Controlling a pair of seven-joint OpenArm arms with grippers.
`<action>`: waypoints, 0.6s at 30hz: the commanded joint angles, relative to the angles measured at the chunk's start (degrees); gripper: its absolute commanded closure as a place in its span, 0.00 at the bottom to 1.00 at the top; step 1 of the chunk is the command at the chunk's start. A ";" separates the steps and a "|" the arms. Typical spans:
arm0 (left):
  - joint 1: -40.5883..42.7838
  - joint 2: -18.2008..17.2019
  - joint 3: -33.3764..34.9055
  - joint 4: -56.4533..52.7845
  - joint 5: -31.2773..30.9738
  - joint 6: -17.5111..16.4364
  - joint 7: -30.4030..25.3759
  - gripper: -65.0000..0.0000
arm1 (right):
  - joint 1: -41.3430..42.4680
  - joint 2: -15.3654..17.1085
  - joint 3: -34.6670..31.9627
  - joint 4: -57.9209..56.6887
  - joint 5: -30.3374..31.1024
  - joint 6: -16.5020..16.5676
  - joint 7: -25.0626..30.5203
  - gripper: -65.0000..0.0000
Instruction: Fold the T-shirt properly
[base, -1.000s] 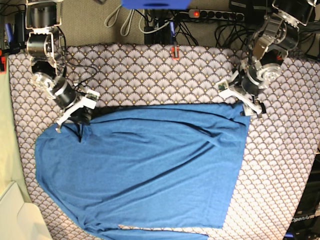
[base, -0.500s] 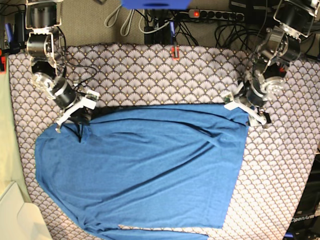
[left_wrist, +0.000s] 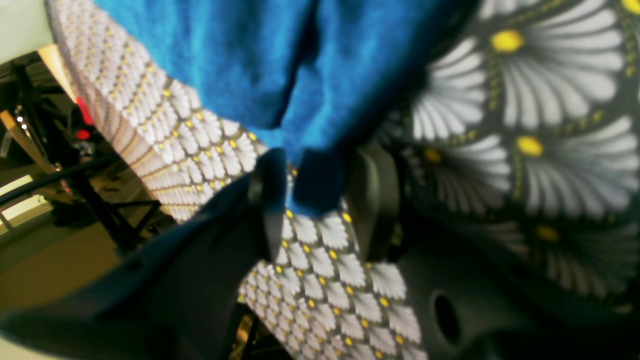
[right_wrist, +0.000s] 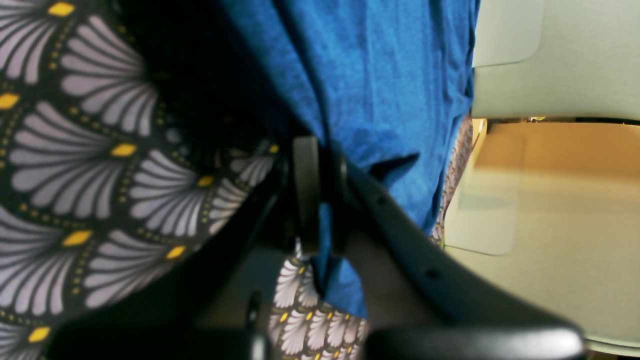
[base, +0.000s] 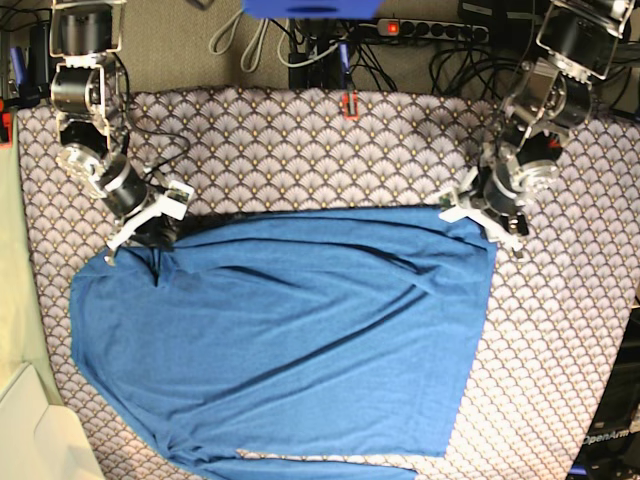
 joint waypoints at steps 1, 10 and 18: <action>-0.73 -0.72 -0.19 0.75 0.11 0.42 -0.09 0.64 | 0.77 0.69 0.38 1.09 0.76 -0.62 0.46 1.00; -0.73 -0.72 -0.28 0.75 0.11 0.42 0.17 0.65 | 0.77 0.69 0.38 1.09 0.76 -0.62 0.46 1.00; -0.73 -0.81 -0.19 0.75 0.11 0.42 -0.09 0.71 | 0.77 0.69 0.38 1.09 0.76 -0.62 0.37 1.00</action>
